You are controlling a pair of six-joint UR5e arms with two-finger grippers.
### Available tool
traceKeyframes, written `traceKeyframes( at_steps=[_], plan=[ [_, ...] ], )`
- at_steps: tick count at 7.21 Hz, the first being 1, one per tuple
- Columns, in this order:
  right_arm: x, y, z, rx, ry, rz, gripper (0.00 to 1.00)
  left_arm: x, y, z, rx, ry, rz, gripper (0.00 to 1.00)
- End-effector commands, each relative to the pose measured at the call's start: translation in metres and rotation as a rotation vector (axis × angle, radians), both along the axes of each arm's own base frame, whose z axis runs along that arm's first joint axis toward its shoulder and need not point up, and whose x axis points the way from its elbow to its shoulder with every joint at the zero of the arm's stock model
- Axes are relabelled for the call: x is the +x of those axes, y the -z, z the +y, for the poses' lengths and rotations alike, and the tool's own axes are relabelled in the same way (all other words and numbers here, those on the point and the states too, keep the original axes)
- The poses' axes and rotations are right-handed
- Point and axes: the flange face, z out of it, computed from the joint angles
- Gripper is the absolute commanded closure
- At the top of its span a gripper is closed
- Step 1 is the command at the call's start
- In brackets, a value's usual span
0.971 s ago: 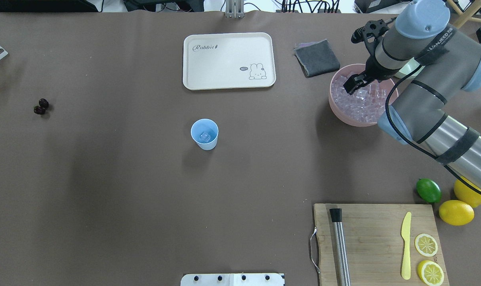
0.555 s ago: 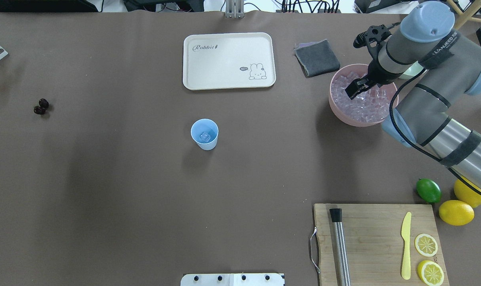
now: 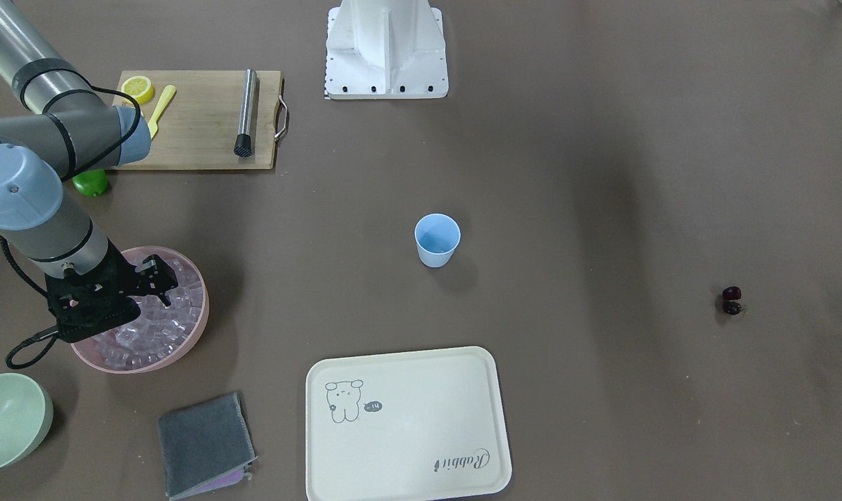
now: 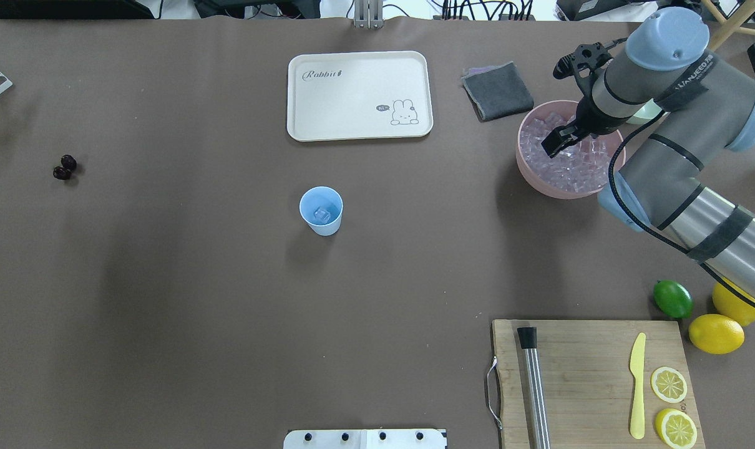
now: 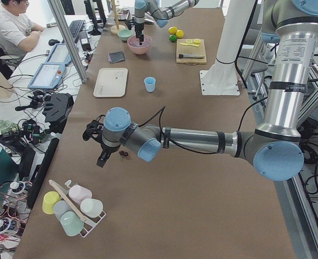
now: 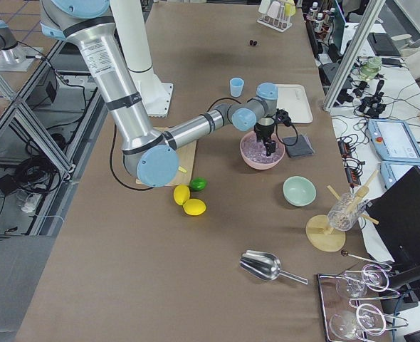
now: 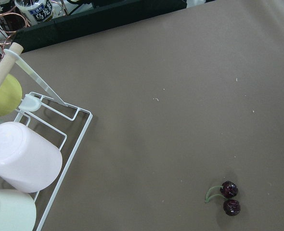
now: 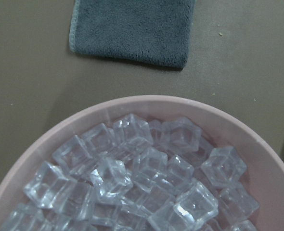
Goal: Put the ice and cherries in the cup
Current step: 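Grasp another ice cube from the pink bowl with the right gripper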
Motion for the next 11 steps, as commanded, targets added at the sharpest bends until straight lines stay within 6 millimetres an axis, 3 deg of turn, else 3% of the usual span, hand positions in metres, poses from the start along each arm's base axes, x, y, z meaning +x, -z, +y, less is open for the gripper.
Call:
traceKeyframes(
  at_steps=[1, 6, 10, 11],
  plan=[
    [-0.0027, -0.0073, -0.0029, 0.006, 0.001, -0.003, 0.03, 0.0, 0.0009, 0.0002, 0.008, -0.003, -0.002, 0.02],
    [-0.0069, -0.0149, -0.0036, -0.001, 0.007, 0.006, 0.15, 0.0008, -0.0025, 0.0007, -0.001, -0.004, -0.002, 0.02],
    [-0.0089, -0.0163, -0.003, 0.002, 0.013, 0.008, 0.32, 0.0018, -0.0008, 0.0008, 0.002, -0.006, 0.0, 0.02],
    [-0.0091, -0.0153, -0.0033, 0.001, 0.011, 0.007, 0.42, 0.0026, -0.0016, 0.0007, 0.001, -0.008, 0.0, 0.02]
  ],
)
